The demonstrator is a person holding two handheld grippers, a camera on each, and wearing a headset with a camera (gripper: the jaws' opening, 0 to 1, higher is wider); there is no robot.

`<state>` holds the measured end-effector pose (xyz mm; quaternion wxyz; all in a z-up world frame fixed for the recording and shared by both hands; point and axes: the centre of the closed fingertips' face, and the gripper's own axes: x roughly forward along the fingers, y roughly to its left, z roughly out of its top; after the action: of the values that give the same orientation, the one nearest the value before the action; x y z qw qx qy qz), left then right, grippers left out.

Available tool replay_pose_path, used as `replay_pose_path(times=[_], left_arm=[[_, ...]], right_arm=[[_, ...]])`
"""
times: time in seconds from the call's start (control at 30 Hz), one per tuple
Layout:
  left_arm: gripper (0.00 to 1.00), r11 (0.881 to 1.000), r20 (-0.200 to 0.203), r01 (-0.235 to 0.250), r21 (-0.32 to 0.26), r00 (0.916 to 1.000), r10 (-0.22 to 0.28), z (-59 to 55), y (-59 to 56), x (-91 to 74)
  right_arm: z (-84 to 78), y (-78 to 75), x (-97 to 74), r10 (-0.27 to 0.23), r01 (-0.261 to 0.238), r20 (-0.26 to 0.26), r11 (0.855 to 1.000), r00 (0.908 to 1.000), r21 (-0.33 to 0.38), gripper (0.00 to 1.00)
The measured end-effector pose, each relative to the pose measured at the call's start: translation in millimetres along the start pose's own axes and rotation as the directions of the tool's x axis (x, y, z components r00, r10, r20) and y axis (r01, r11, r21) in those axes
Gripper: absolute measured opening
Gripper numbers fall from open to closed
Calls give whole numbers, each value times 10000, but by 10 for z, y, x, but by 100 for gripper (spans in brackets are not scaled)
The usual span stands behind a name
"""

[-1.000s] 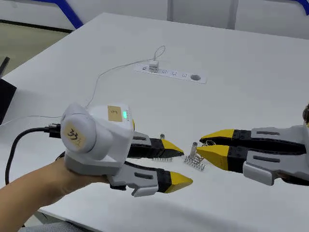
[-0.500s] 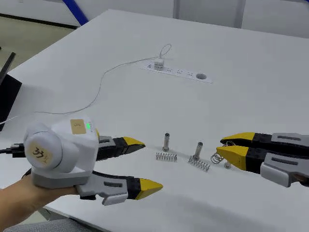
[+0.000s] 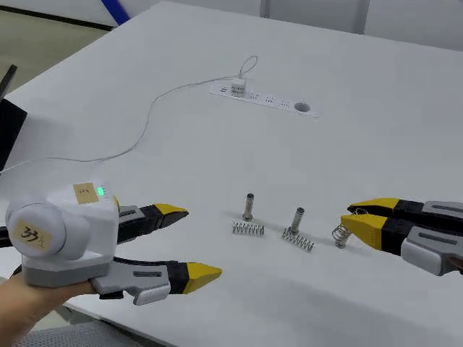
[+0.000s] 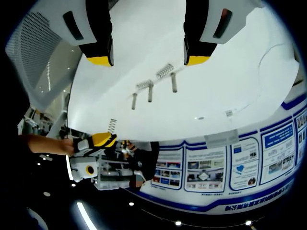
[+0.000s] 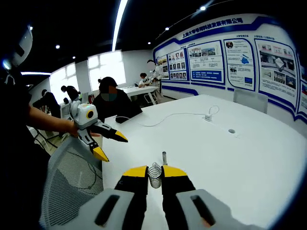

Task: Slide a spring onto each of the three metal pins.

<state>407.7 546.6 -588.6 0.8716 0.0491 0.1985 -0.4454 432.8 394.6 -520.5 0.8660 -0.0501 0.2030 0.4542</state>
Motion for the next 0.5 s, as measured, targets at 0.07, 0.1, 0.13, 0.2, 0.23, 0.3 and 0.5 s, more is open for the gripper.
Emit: replay_pose_path(times=[0.07, 0.1, 0.13, 0.2, 0.23, 0.3, 0.5], left_arm=[[60, 9998, 151, -44, -199, 9999, 47, 25, 21, 3], [61, 9998, 187, -63, -202, 9998, 67, 31, 26, 4], [61, 9997, 219, -90, -215, 9997, 95, 36, 32, 5], [61, 9997, 246, -86, -243, 9997, 92, 40, 31, 9], [61, 9997, 243, -77, -250, 9997, 83, 38, 30, 12], [61, 9996, 233, -79, -265, 9997, 85, 33, 33, 18], [62, 9991, 222, -134, -412, 9997, 143, 20, 45, 30]], right_arm=[[-31, -99, 5, -166, 161, -202, 9995, 9997, -263, 11], [-50, -143, 4, -252, 241, -333, 9991, 9991, -335, 11], [-75, -219, 0, -438, 417, -497, 9982, 9978, -436, 11], [-77, -305, -2, -615, 594, -496, 9973, 9969, -440, 11], [-79, -367, -4, -740, 723, -472, 9967, 9961, -369, 11], [-96, -470, 0, -1018, 1004, -494, 9945, 9936, -304, 11], [-205, -657, 86, -1415, 1403, -635, 9898, 9879, -235, 11]])
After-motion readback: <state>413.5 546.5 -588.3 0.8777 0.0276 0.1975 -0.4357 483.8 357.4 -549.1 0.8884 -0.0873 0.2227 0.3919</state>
